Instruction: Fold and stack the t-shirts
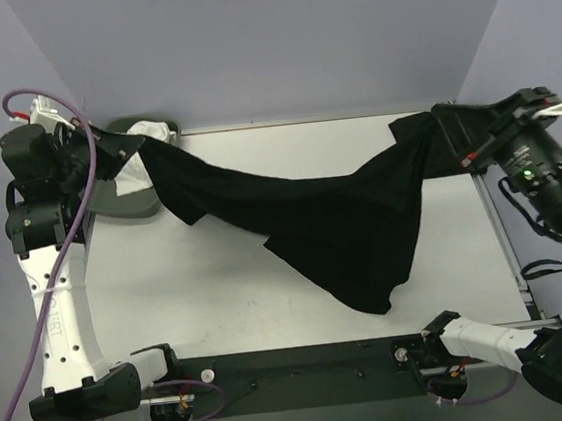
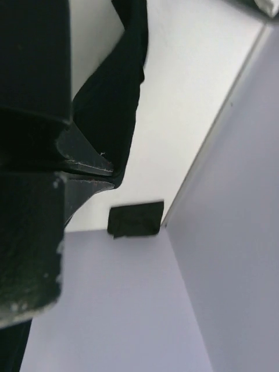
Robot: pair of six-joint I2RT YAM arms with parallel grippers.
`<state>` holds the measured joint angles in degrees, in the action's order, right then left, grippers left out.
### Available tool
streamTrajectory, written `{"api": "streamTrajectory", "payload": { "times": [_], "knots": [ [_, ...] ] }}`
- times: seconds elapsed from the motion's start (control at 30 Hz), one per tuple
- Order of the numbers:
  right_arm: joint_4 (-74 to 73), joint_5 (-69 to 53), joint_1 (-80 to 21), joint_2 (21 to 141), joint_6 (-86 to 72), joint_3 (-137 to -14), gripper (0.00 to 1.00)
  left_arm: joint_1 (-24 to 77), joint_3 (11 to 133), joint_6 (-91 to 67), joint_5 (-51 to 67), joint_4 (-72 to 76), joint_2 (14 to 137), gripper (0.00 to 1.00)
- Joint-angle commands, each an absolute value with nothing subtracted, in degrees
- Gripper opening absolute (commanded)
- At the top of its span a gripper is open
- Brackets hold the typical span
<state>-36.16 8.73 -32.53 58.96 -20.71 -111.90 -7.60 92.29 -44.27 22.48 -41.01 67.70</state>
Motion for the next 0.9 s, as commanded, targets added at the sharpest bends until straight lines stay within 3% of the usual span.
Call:
{"api": "streamTrajectory", "payload": {
  "times": [0.0,0.13,0.23,0.4,0.5,0.6,0.73,0.87],
  "knots": [
    [-35.1,-10.6,-32.2,63.2,-17.2,-128.3,0.00,-9.1,97.9,-55.3,40.1,-23.3,69.0,0.00],
    [-34.1,-23.3,-32.2,65.0,-22.6,-136.8,0.00,-11.6,99.0,-70.7,50.8,-2.2,68.6,0.00],
    [-26.6,-29.9,-32.2,61.2,-28.7,-132.4,0.00,-11.6,103.8,-72.3,51.6,-0.9,67.1,0.00],
    [-17.9,-35.0,-32.1,56.5,-35.2,-129.4,0.00,-11.6,103.4,-83.0,50.7,25.7,63.5,0.00],
    [-13.2,-38.3,-31.2,56.3,-37.3,-127.5,0.00,-11.6,109.2,-75.0,49.2,18.5,62.3,0.00],
    [-14.5,-36.5,-30.6,57.1,-34.9,-125.3,0.00,-11.5,115.1,-65.7,46.9,6.2,62.6,0.00],
    [-18.4,-25.1,-30.6,60.5,-27.4,-121.8,0.00,-11.5,107.7,-64.4,45.2,8.6,65.6,0.00],
    [-24.2,-11.4,-30.0,72.9,-21.2,-130.1,0.00,-11.5,103.1,-64.3,42.9,14.0,74.0,0.00]
  ]
}}
